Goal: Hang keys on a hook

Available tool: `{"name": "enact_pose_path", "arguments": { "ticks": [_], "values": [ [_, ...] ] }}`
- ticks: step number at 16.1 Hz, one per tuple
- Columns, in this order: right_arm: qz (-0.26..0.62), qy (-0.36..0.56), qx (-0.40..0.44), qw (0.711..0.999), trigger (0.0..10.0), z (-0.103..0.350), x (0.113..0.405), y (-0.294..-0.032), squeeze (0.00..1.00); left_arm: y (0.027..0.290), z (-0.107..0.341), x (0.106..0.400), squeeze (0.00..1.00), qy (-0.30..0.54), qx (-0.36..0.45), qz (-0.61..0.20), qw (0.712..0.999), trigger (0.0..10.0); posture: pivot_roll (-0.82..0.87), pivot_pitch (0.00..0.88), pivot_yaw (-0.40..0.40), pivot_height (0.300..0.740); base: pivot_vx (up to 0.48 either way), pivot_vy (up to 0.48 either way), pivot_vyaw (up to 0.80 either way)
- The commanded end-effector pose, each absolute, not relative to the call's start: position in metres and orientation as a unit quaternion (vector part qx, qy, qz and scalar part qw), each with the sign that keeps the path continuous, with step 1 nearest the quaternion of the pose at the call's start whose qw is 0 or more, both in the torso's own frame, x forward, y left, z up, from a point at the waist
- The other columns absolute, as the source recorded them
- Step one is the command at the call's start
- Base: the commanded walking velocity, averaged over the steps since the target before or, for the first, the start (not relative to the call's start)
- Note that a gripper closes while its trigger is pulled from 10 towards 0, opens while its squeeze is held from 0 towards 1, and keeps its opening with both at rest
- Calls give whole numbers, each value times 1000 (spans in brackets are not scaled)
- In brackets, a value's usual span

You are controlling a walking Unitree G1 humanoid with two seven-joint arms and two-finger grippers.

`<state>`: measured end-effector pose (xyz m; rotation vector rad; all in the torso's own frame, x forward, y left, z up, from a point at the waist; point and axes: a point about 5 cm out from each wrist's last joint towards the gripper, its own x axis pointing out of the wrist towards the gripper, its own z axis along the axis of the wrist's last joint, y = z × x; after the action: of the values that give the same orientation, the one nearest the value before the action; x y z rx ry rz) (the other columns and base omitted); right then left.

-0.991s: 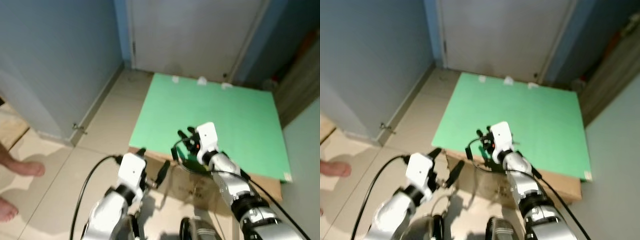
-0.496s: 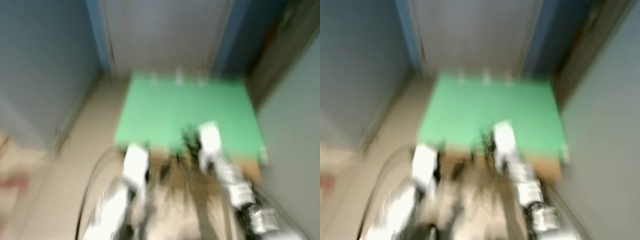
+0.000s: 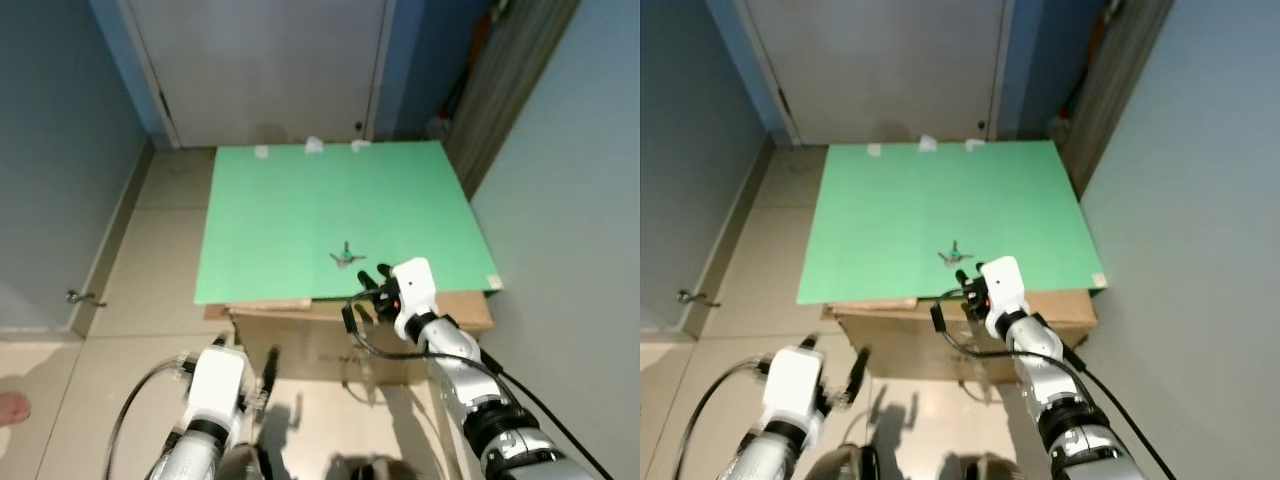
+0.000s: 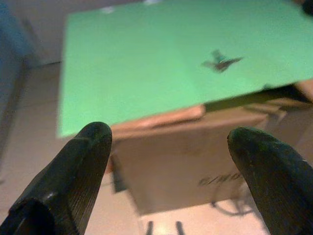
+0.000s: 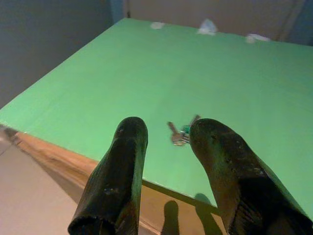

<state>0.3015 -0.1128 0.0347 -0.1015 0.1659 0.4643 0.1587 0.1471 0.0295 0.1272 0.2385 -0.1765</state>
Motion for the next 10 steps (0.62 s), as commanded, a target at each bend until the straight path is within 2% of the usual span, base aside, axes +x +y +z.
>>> {"name": "enact_pose_path", "arguments": {
  "ticks": [1,3,6,10],
  "values": [
    [230,84,-58,968,10000,34,303,-112,0,151,33,149,0,104,73,-76,989,10000,-25,131,-28,740,0,0,0],
    [224,80,-61,969,10000,42,312,-111,0,157,35,140,0,93,80,-53,991,10000,-11,127,-40,740,0,0,0],
    [196,61,-45,978,10000,50,319,-119,0,142,52,165,0,55,59,-51,995,10000,-19,104,-33,740,0,0,0],
    [218,79,-54,971,10000,40,311,-116,0,127,69,171,0,24,19,-89,996,10000,-8,101,-31,740,0,0,0]
  ]
}}
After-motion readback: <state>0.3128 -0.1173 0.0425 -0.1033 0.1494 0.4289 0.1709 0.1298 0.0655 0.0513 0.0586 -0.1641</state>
